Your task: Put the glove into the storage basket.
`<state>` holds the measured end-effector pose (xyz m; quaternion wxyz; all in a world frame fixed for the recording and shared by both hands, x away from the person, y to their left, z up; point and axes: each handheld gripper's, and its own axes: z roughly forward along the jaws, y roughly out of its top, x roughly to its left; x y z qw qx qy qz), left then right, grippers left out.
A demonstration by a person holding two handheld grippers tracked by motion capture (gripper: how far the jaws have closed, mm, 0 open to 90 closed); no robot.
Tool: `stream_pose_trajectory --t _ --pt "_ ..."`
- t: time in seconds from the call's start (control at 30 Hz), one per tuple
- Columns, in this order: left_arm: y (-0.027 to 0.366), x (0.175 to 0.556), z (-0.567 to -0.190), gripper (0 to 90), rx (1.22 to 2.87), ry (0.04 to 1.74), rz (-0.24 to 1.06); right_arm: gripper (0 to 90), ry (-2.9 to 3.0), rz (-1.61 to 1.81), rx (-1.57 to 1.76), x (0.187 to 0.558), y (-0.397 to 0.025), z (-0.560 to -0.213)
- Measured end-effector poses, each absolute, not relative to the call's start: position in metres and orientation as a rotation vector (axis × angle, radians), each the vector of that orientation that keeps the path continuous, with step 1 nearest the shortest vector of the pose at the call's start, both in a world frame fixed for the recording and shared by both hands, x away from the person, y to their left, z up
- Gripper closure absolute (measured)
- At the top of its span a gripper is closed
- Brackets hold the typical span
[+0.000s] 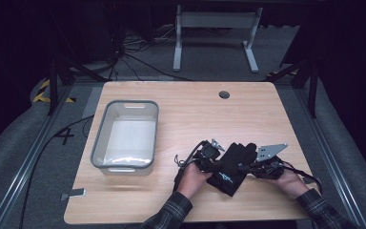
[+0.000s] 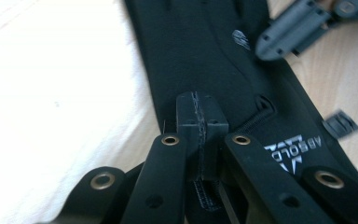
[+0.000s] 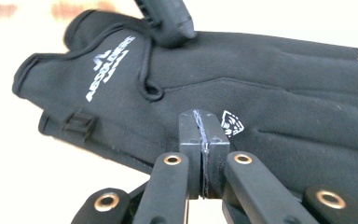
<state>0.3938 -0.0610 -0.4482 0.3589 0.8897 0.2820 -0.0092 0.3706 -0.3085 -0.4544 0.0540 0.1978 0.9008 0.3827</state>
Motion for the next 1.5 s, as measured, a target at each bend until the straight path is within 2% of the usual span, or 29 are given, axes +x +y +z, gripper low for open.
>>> stream_pose_trajectory --t 0.27,0.43,0.57,0.77,0.97,1.27,1.5 --pt "-0.057 0.399 -0.447 89.4 2.310 0.722 0.019 90.0 2.744 1.183 0.547 0.363 -0.296 -0.454" --pt "-0.057 0.398 -0.443 84.1 2.313 0.709 0.003 88.5 2.703 1.196 0.556 0.361 -0.304 -0.449" --pt "-0.058 0.400 -0.433 72.2 2.313 0.679 0.031 80.5 2.661 1.200 0.611 0.355 -0.321 -0.444" --pt "-0.069 0.405 -0.429 47.1 2.351 0.636 0.048 59.1 2.556 1.174 0.742 0.344 -0.358 -0.441" --pt "-0.084 0.414 -0.436 26.9 2.372 0.591 0.022 40.2 2.476 1.158 0.879 0.336 -0.391 -0.447" --pt "-0.099 0.414 -0.452 16.5 2.409 0.570 -0.032 22.6 2.435 1.081 0.932 0.343 -0.407 -0.461" --pt "-0.100 0.413 -0.453 15.6 2.427 0.550 0.001 17.7 2.430 1.066 0.927 0.344 -0.405 -0.465"
